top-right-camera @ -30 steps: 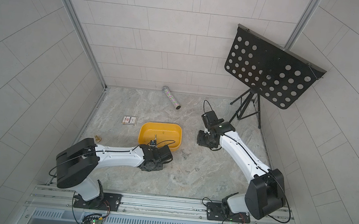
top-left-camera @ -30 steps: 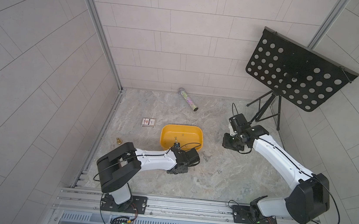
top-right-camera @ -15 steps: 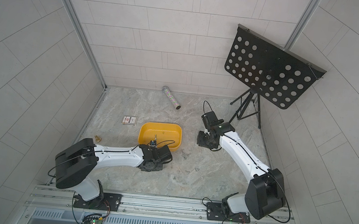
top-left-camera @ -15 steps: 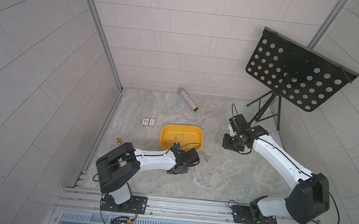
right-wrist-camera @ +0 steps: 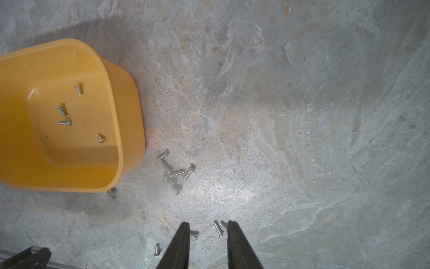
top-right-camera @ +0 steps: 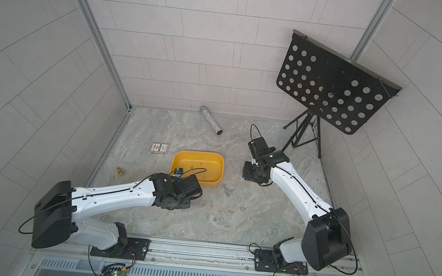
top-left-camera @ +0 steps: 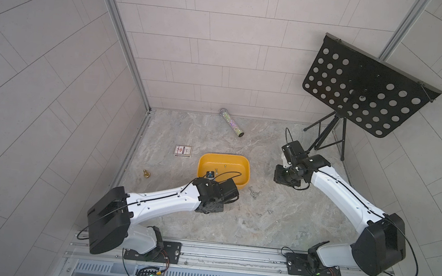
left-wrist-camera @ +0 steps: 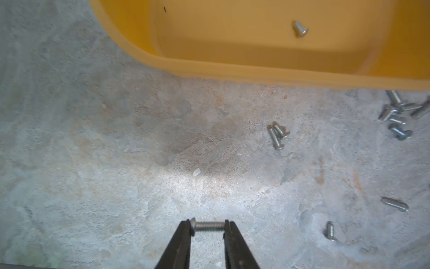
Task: Put the screws on the desktop into the storage box
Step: Pick up the screw from the center of the board, then place the screw in the storage box.
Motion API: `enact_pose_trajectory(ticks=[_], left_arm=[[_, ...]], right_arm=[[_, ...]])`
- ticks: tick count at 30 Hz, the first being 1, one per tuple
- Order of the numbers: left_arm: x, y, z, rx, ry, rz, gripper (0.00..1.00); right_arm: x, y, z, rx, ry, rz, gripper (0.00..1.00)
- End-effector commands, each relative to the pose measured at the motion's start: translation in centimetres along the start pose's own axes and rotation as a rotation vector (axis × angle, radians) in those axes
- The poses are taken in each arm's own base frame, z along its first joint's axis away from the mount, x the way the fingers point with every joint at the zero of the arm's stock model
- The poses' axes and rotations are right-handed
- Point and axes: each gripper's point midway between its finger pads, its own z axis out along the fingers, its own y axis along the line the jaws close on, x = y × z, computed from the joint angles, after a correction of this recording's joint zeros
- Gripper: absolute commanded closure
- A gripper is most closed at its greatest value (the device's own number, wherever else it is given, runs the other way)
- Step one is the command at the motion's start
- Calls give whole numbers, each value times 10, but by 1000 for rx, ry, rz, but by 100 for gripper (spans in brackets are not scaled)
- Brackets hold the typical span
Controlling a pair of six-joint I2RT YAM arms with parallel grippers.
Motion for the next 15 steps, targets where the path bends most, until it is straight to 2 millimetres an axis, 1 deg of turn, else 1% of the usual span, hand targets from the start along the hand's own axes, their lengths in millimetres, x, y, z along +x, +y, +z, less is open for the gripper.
enact_pose_trajectory(ticks=[1,4,8,12,15], left_arm=[[-20,12,-24,-61,-72,51,70],[-41,3,-33,-38,-118,55,70],[-68,-7,-34,-24,-120,58,70],[-97,-18,-25,0,-98,49,70],[-113,-23,-9,-3,-49,54,70]], right_arm=[[0,-1,-6,4,-12,9,68],[0,-1,-7,4,-14,8,68],[1,-2,-9,6,-14,4,68],[2,-3,-10,10,-13,-2,68],[3,-5,-10,15,-10,-4,68]])
